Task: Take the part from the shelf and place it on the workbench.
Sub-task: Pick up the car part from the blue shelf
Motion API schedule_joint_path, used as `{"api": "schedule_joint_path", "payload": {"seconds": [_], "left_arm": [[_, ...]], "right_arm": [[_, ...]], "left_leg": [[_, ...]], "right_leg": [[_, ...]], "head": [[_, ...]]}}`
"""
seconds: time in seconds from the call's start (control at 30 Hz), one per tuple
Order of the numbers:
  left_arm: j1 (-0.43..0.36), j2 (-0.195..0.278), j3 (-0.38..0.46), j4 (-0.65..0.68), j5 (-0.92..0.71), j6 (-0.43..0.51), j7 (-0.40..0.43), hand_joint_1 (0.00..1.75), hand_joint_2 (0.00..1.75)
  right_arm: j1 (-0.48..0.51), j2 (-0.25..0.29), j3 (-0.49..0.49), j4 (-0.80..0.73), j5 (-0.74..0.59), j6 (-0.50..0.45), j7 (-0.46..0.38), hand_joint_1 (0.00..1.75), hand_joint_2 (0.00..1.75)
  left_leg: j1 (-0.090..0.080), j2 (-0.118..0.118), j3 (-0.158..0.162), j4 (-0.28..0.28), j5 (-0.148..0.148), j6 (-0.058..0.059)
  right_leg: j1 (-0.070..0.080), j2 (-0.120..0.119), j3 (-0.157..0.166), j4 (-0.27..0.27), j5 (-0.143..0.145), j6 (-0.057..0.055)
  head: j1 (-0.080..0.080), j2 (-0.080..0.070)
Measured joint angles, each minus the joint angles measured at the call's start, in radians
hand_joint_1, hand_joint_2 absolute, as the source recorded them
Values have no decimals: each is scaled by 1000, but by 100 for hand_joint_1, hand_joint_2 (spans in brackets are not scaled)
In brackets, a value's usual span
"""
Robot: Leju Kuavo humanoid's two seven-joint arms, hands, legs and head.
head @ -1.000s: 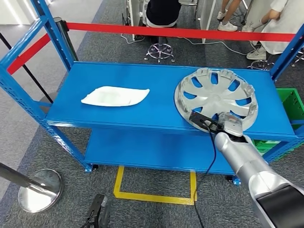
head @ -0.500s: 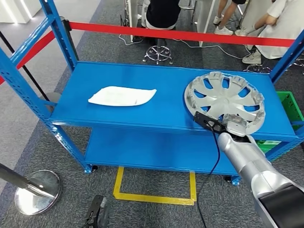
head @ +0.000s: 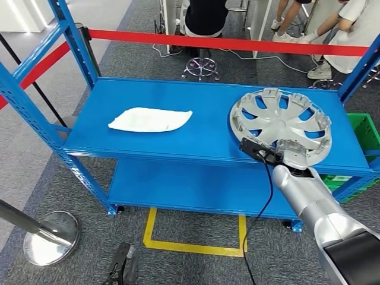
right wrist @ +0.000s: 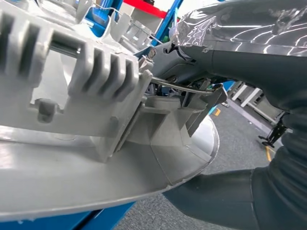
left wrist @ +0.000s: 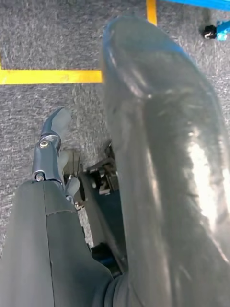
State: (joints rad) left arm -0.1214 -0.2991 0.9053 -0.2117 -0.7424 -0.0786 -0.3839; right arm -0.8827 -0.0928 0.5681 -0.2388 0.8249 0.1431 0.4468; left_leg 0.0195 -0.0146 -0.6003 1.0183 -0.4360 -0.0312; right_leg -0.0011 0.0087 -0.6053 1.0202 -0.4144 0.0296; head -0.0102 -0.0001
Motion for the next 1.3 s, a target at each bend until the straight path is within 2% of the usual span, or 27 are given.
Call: {"api": "schedule_joint_path", "payload": {"seconds": [0.07, 0.13, 0.17, 0.2, 0.23, 0.3, 0.33, 0.4, 0.5, 0.53, 0.57, 0.63, 0.67, 0.7, 0.73, 0.77, 0.83, 0.87, 0.9, 1.0, 1.03, 1.07, 1.17, 1.2, 1.23, 1.27, 1.3], "left_arm": [[0, 0, 0, 0, 1, -9, -6, 0, 0], [2, 1, 0, 0, 4, -20, -8, 0, 87], [4, 2, 1, 0, 10, -30, -8, 0, 131], [5, 3, 2, 0, 17, -47, -6, 0, 175], [5, 4, 3, 0, 25, -69, -3, 0, 175], [5, 4, 6, 0, 38, -108, 7, 0, 175], [4, 3, 8, 0, 41, -120, 14, 0, 175], [4, 2, 12, 0, 42, -126, 27, 0, 175], [5, 1, 18, 0, 45, -106, 31, 0, 175], [4, 1, 20, 0, 48, -98, 27, 0, 175], [3, 1, 23, 0, 52, -93, 23, 0, 175], [2, 2, 27, 0, 59, -83, 23, 0, 175], [1, 2, 29, 0, 60, -78, 27, 0, 175], [1, 2, 31, 0, 60, -74, 32, 0, 175], [1, 2, 32, 0, 60, -73, 35, 0, 175], [1, 3, 34, 0, 60, -72, 37, 0, 175], [0, 2, 36, 0, 60, -72, 38, 0, 175], [-1, 2, 38, 0, 60, -72, 38, 0, 175], [-1, 1, 39, 0, 60, -72, 38, 0, 175], [-2, 1, 42, 0, 58, -71, 39, 0, 175], [-2, 1, 42, 0, 57, -70, 38, 0, 175], [-2, 2, 43, 0, 55, -69, 37, 0, 175], [-1, 3, 43, 0, 54, -65, 31, 0, 175], [0, 3, 43, 0, 55, -64, 27, 0, 175], [1, 4, 44, 0, 56, -62, 23, 0, 175], [2, 4, 45, 0, 59, -59, 18, 0, 175], [2, 4, 45, 0, 62, -56, 12, 0, 175]], "right_arm": [[-4, 4, 0, 0, 2, 1, -4, 175, 175], [-4, 6, 0, 0, 5, 2, -7, 175, 175], [-3, 7, 0, 0, 8, 3, -7, 175, 175], [-3, 8, 0, 0, 10, 5, -7, 175, 175], [-3, 10, 0, 0, 12, 7, -8, 175, 175], [-5, 13, -1, 0, 17, 13, -8, 175, 175], [-6, 14, -2, 0, 19, 16, -8, 175, 175], [-9, 16, -4, 0, 21, 20, -5, 175, 175], [-9, 18, -9, 1, 21, 22, 0, 175, 175], [-9, 18, -11, 1, 22, 22, 0, 175, 175], [-9, 18, -14, 1, 23, 22, 0, 175, 175], [-6, 18, -18, 2, 26, 22, -2, 175, 175], [-4, 18, -19, 2, 28, 22, -3, 175, 175], [-2, 18, -20, 2, 31, 22, -4, 175, 175], [-1, 18, -20, 2, 33, 22, -4, 175, 175], [-2, 18, -21, 2, 34, 21, -4, 175, 175], [-7, 18, -22, 2, 35, 21, -5, 175, 175], [-9, 19, -23, 2, 35, 21, -6, 175, 175], [-11, 19, -24, 2, 36, 21, -7, 175, 175], [-14, 21, -24, 2, 38, 19, -9, 175, 175], [-15, 23, -24, 2, 38, 18, -9, 175, 175], [-17, 24, -24, 2, 39, 15, -10, 175, 175], [-16, 29, -30, 2, 34, -23, -26, 175, 175], [-15, 32, -35, 2, 30, -46, -38, 175, 175], [-14, 35, -43, 1, 23, -74, -54, 175, 175], [-13, 39, -54, 1, 13, -105, -74, 175, 175], [-13, 44, -68, -1, -3, -140, -101, 175, 175]], "left_leg": [[-1, 3, -33, 68, -47, -7], [-2, 4, -96, 201, -111, -11], [-2, 4, -120, 251, -127, -12], [-2, 4, -129, 271, -124, -13], [-2, 4, -117, 248, -101, -14], [2, 6, -53, 124, -35, -18], [3, 4, -21, 61, -14, -17], [3, 1, 6, 2, -4, -5], [1, 0, 3, -1, -1, 22], [2, 1, 3, -2, 1, 29], [3, 1, 3, -3, 2, 34], [1, 2, 3, -3, 2, 39], [0, 2, 3, -3, 1, 40], [-1, 1, 3, -3, 1, 41], [-1, 1, 4, -3, 0, 41], [-1, 0, 6, -3, -1, 40], [-3, -1, 10, -2, -4, 35], [-4, -1, 10, -2, -5, 30], [-4, -1, 9, -3, -5, 24], [-1, 0, 9, -7, -4, 3], [-1, 1, 4, 4, -14, -2], [-2, 2, -11, 36, -36, -6], [-3, 4, -99, 214, -122, -14], [-3, 4, -120, 253, -130, -15], [-2, 4, -123, 255, -117, -16], [-1, 4, -108, 223, -88, -16], [0, 6, -78, 160, -49, -18]], "right_leg": [[-5, -3, 1, -7, 6, -7], [-6, -6, -3, -8, 7, -10], [-6, -7, -5, -8, 8, -10], [-7, -7, -6, -7, 9, -10], [-8, -7, -6, -7, 10, -8], [-11, -6, -6, -4, 10, 0], [-11, -4, -9, 0, 8, 6], [-7, 0, -15, 3, 9, 19], [-10, 0, -21, 3, 9, 34], [-11, -1, -31, 23, -5, 37], [-11, -2, -52, 67, -29, 40], [-11, -3, -116, 206, -92, 43], [-11, -3, -146, 267, -112, 44], [-11, -3, -161, 296, -114, 42], [-11, -3, -157, 283, -97, 40], [-10, -3, -133, 232, -65, 36], [-9, -3, -60, 89, -7, 28], [-7, -3, -34, 39, 6, 25], [-5, -2, -20, 13, 9, 22], [-1, 0, -18, 3, 11, 8], [-3, -1, -16, -1, 13, 2], [-6, -2, -14, -5, 15, -3], [-7, -6, -16, -6, 16, -10], [-7, -6, -17, -6, 16, -10], [-8, -6, -18, -5, 17, -10], [-9, -5, -18, -4, 17, -9], [-10, -4, -19, -2, 16, -6]], "head": [[-1, 0], [-2, 0], [-2, 0], [-2, 0], [-2, 0], [-2, 0], [-3, 0], [-3, 0], [-1, 0], [1, 0], [3, 0], [7, 0], [7, 0], [7, 0], [7, 0], [7, 0], [7, 0], [7, 0], [6, 0], [6, 0], [5, 0], [4, 0], [2, 0], [2, 0], [1, 0], [2, 0], [1, 0]]}}
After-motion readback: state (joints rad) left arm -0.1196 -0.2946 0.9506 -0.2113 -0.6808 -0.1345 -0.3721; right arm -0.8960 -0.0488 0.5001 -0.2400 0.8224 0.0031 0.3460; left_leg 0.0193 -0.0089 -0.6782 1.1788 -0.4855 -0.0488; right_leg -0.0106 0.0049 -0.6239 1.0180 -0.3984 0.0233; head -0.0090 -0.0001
